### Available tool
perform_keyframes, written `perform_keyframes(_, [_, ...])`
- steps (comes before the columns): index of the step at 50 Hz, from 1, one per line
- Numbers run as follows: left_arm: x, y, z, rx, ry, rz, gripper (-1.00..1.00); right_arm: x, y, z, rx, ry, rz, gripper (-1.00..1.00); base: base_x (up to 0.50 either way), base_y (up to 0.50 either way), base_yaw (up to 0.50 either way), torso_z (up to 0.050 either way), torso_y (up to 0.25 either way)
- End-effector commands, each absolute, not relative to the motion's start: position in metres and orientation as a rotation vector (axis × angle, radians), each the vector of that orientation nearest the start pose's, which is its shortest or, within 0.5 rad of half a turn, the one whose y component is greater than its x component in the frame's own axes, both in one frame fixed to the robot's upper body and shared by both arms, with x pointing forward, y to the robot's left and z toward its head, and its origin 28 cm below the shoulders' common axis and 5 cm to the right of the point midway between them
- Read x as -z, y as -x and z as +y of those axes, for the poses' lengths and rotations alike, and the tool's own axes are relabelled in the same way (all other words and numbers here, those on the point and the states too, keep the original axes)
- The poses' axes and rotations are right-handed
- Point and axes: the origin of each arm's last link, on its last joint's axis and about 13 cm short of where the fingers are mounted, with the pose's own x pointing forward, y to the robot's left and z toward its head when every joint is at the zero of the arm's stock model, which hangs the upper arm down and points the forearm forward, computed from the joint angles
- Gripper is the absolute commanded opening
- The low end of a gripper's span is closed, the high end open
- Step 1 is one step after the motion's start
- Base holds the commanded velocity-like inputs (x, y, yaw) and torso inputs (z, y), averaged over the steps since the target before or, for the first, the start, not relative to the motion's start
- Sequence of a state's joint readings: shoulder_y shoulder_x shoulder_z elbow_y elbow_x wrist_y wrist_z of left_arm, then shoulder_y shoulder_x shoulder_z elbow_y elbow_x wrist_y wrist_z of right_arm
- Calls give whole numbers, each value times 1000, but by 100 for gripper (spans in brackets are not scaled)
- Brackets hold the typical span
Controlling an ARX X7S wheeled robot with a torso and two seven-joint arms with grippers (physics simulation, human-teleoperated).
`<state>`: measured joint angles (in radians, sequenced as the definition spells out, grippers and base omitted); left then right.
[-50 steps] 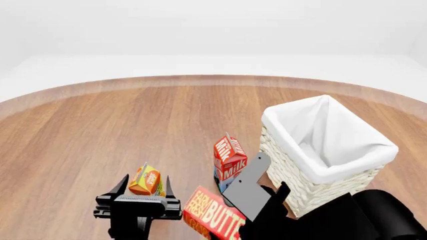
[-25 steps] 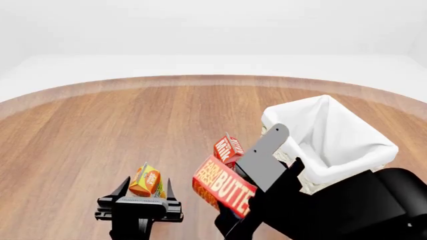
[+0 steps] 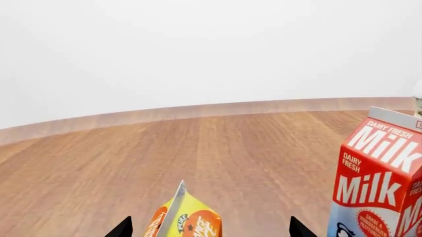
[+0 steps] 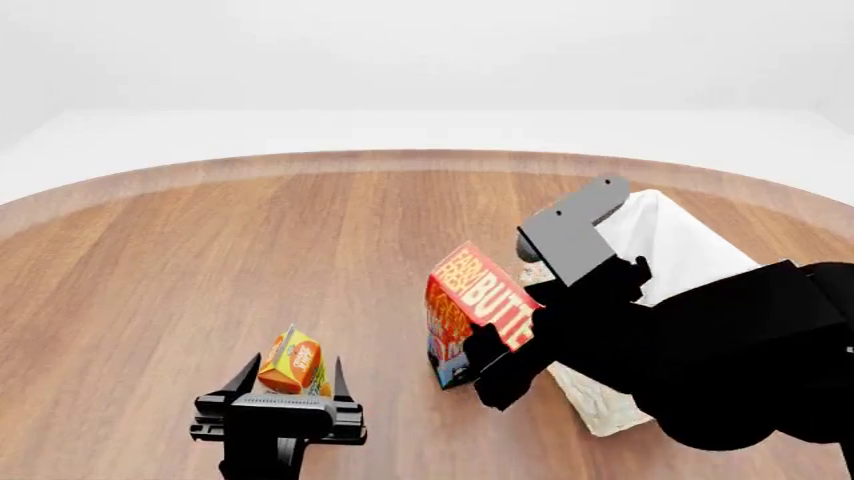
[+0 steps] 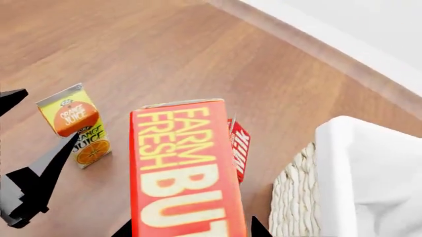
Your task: Pick up the cream cheese box and the butter, and put them in the basket.
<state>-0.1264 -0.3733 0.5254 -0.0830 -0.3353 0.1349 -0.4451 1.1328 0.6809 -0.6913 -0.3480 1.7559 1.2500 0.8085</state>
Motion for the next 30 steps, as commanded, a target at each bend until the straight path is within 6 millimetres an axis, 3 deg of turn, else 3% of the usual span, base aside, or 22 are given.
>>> perform_keyframes(1, [-9, -215, 204, 18, -55, -11, 100, -257, -253, -115, -402, 300, 492, -100, 0, 0, 0, 0, 0])
perform_keyframes(16, [-9, -215, 204, 18, -55, -11, 100, -275, -267, -131, -313, 235, 493, -100, 0, 0, 0, 1, 1])
perform_keyframes(30, [-9, -215, 204, 18, -55, -11, 100, -280, -283, -151, -211, 168, 517, -100, 0, 0, 0, 0, 1])
